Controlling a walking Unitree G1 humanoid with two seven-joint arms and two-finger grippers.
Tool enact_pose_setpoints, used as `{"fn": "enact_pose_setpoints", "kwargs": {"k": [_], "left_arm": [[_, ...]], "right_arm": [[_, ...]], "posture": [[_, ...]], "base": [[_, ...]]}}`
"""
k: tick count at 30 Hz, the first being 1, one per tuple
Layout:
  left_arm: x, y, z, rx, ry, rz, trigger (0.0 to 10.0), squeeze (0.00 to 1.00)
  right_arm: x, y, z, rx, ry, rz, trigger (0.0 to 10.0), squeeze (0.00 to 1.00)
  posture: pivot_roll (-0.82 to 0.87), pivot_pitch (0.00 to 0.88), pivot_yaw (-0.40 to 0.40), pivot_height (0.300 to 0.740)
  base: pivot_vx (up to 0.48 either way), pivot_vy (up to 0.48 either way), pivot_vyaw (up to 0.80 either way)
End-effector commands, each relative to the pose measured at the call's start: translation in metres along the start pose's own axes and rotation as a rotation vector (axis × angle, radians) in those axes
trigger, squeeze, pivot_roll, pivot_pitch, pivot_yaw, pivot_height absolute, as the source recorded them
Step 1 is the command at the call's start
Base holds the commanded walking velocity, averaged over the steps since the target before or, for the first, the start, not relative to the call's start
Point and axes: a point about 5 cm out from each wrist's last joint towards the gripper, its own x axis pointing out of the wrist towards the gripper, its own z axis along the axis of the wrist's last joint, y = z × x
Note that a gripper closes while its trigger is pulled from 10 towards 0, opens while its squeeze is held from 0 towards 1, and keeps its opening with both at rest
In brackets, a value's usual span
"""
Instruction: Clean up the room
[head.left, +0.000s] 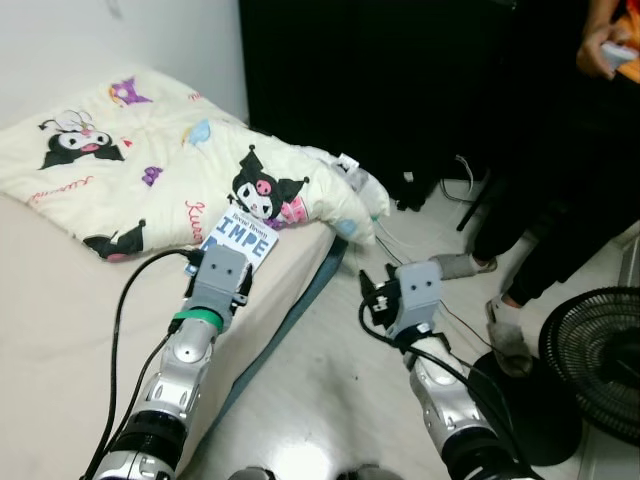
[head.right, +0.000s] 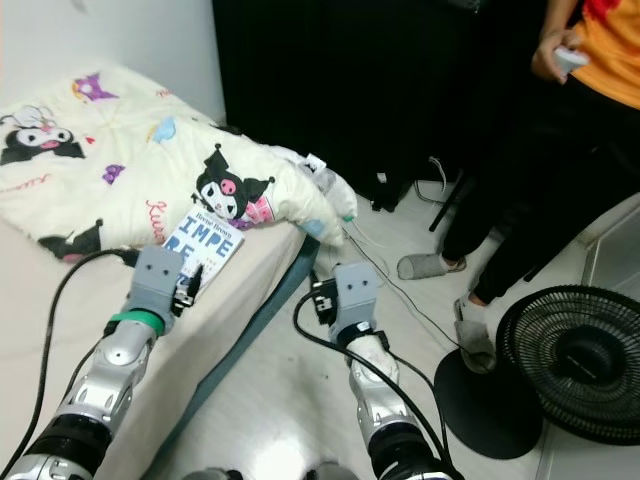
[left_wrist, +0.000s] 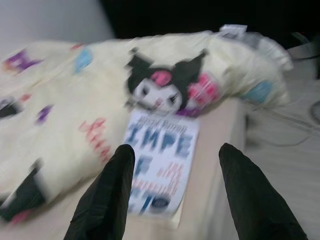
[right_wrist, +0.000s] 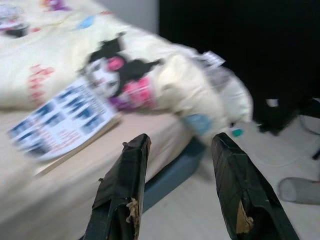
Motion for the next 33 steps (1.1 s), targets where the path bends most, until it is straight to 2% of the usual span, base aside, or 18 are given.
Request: {"fn": "enact_pose_setpoints", "kwargs": {"k": [1,10,15,33], "left_arm": [[-0.001,-0.008,-0.002,-0.004,0.011,-0.027,10.0,0.0],[-0.002,-0.01,-0.002,-0.014,0.008,-0.045,10.0,0.0],[-0.004,-0.017,-0.003,-0.014,0.012,-0.093,10.0,0.0],[-0.004,-0.018,-0.002,-0.013,0.005,-0.093,10.0,0.0]], "right_arm": [[-0.005,-0.005,-0.007,0.001,0.032,-0.023,10.0,0.0],[-0.007,-0.009,-0.009,0.014,0.042,-0.049,10.0,0.0],[-0.008,-0.012,-0.01,0.004,0.051,-0.057,10.0,0.0],[-0.009,-0.012,-0.011,0.002,0.054,-0.054,10.0,0.0]], "posture": [[0.02,0.091,0.034,0.74],[0.02,0.092,0.033,0.74],[0.02,0.093,0.033,0.74],[0.01,0.088,0.032,0.74]], "base": [[0.461,0.0,0.0],[0.424,0.0,0.0],[0.0,0.0,0.0],[0.0,0.0,0.0]]}}
